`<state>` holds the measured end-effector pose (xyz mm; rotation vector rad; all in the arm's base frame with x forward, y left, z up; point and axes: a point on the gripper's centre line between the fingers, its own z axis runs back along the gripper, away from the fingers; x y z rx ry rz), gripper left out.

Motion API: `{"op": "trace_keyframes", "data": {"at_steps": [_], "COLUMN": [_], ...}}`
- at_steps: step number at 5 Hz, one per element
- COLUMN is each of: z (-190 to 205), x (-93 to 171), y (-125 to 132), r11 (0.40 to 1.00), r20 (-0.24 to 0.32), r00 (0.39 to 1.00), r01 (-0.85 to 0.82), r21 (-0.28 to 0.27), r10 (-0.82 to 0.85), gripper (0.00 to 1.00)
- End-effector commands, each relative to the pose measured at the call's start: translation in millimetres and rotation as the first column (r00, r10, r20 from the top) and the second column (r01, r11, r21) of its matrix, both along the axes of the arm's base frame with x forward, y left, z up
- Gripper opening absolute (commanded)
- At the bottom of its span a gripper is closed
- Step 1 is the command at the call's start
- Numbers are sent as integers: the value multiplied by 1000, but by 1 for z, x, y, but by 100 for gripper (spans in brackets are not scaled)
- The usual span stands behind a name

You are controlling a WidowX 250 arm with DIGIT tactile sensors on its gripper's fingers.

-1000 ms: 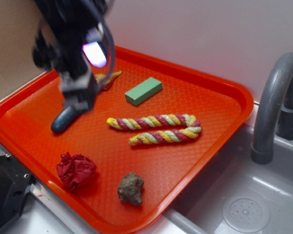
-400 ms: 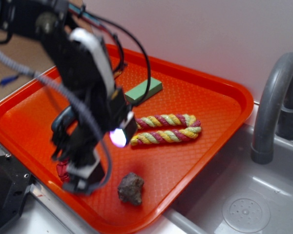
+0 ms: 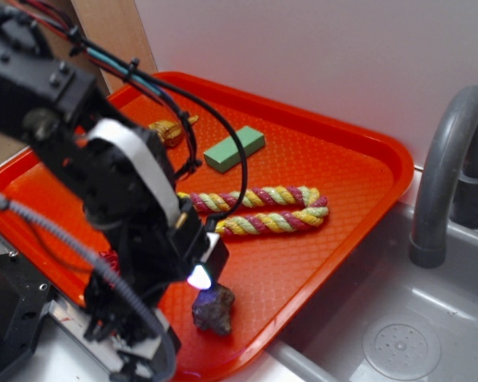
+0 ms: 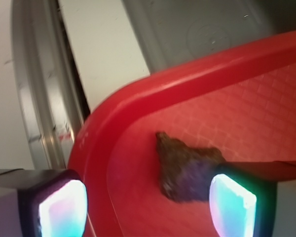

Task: Grab the rock.

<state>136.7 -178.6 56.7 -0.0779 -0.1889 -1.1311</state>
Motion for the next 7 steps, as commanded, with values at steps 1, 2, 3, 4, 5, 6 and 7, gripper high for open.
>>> {"op": "trace_keyframes", "data": {"at_steps": [1, 2, 3, 4, 5, 6, 7], "z": [4, 1, -12, -21, -15, 11, 55], "x": [13, 20, 23, 20, 20, 30, 63], "y": [3, 6, -1, -8, -4, 17, 43], "r11": [993, 992, 993, 995, 992, 971, 880], "r20": [134, 126, 70, 7, -4, 13, 71], "r00": [985, 985, 991, 995, 993, 971, 881], "r01": [-116, -123, -115, -96, -121, -237, -471], "r21": [16, 16, 2, -28, -46, -24, 55], "r10": [113, 120, 114, 96, 121, 237, 467], "gripper": [100, 100, 100, 0, 0, 0, 0]}}
